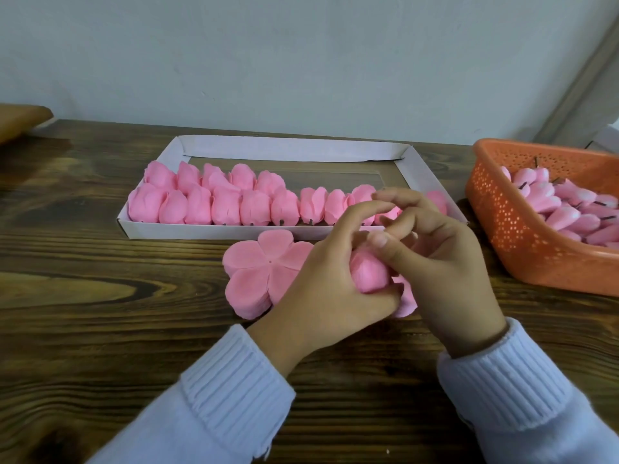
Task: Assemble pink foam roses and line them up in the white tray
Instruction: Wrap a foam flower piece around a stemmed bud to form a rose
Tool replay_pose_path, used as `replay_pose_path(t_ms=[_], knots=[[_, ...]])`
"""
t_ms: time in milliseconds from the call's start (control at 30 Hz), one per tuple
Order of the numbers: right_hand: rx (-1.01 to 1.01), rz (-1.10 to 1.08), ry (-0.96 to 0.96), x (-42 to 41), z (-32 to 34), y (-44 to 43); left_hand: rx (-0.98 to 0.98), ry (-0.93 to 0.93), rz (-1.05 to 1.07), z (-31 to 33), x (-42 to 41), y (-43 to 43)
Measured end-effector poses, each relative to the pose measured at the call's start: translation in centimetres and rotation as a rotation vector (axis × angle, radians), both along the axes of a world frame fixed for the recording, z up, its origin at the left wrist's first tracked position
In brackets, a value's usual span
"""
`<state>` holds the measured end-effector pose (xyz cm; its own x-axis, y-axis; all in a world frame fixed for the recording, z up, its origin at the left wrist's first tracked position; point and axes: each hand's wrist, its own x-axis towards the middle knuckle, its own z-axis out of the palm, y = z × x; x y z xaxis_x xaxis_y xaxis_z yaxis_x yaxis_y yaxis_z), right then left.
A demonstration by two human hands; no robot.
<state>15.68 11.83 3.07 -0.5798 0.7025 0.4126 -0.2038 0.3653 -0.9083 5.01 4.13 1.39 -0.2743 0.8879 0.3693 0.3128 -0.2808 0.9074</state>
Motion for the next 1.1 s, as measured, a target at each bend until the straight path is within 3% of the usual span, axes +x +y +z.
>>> replay_pose_path(t_ms=[200,467,600,767,833,933,1100], knots=[[-0.141,0.005,0.080,0.0,-0.1,0.3,-0.041,-0.005,0.010,0.0,0.2,-0.1],[-0.140,-0.024,0.087,0.1,-0.7,1.0,-0.094,0.037,0.019,0.1,0.2,-0.1],[-0.083,-0.055,0.010,0.4,-0.4,1.3,-0.118,0.089,0.055,-0.3,-0.1,0.0],[0.274,0.058,-0.276,1.3,0.2,1.6,-0.115,0.250,0.091,-0.7,-0.4,0.2],[0.330,0.123,-0.370,1.3,0.2,1.4,-0.125,0.328,0.116,-0.8,-0.6,0.2],[0.281,0.158,-0.385,1.0,0.0,1.3,-0.174,0.426,0.132,-0.7,-0.9,0.2],[0.167,0.236,-0.320,1.3,0.1,1.6,-0.150,0.438,0.139,-0.5,-1.1,0.1]])
